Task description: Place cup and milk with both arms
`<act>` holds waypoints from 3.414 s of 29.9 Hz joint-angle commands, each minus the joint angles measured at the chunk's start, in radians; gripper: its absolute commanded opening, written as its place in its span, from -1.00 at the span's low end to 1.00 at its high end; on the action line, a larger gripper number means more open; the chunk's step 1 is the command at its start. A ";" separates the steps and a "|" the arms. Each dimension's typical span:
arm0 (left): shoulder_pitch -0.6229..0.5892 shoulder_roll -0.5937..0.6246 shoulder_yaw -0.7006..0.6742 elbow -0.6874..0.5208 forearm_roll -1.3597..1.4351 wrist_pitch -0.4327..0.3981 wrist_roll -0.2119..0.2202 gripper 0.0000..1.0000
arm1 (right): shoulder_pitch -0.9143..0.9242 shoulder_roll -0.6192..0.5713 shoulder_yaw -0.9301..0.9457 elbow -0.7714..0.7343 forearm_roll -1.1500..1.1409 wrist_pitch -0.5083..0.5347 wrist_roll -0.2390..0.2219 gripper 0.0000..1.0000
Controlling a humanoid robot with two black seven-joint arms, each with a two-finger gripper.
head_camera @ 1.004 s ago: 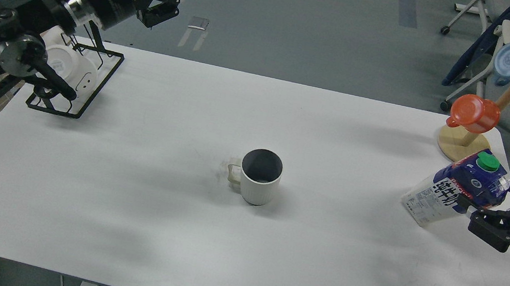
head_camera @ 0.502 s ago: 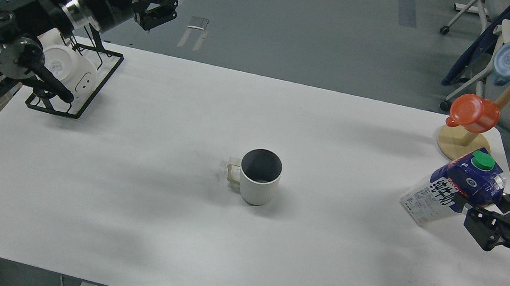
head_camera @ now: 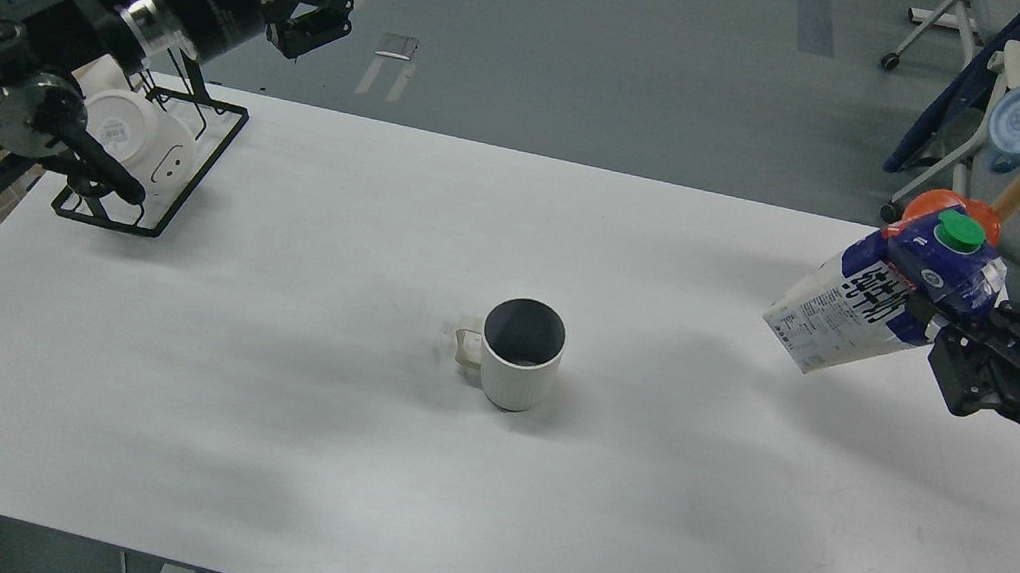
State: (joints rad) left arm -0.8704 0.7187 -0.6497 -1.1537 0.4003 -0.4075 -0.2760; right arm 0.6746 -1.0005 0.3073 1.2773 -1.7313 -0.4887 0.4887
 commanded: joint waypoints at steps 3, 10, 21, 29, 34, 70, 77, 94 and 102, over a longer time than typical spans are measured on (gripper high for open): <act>-0.001 -0.002 -0.010 0.000 0.000 0.001 0.006 0.96 | 0.078 0.103 -0.008 -0.003 -0.037 0.028 0.000 -1.00; -0.001 -0.005 -0.008 0.000 0.000 0.003 0.009 0.96 | 0.151 0.215 -0.080 -0.029 -0.086 0.079 0.000 -1.00; 0.008 -0.011 -0.008 0.000 0.002 0.004 0.009 0.96 | 0.234 0.396 -0.215 -0.156 -0.085 0.068 0.000 -1.00; 0.011 -0.008 -0.008 0.000 0.000 0.004 0.008 0.96 | 0.230 0.465 -0.217 -0.210 -0.086 0.068 0.000 -1.00; 0.011 -0.010 -0.008 0.000 0.000 0.003 0.009 0.96 | 0.230 0.488 -0.232 -0.236 -0.086 0.068 0.000 -1.00; 0.011 -0.002 -0.018 0.000 0.000 -0.001 0.008 0.96 | 0.230 0.441 -0.260 -0.211 -0.079 0.065 0.000 0.64; 0.013 -0.001 -0.016 0.000 0.000 0.001 0.008 0.96 | 0.229 0.214 -0.260 0.003 -0.067 0.079 0.000 0.68; 0.014 -0.007 -0.024 0.015 -0.002 0.001 0.015 0.96 | 0.352 -0.081 0.096 0.305 0.745 0.435 0.000 0.68; 0.019 -0.025 -0.119 0.055 -0.003 -0.001 0.106 0.96 | 0.489 0.259 0.196 -0.098 1.022 0.499 0.000 1.00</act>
State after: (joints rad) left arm -0.8520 0.7041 -0.7320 -1.1173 0.3988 -0.4057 -0.2047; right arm 1.0960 -0.8662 0.4962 1.3633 -0.7605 -0.0207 0.4885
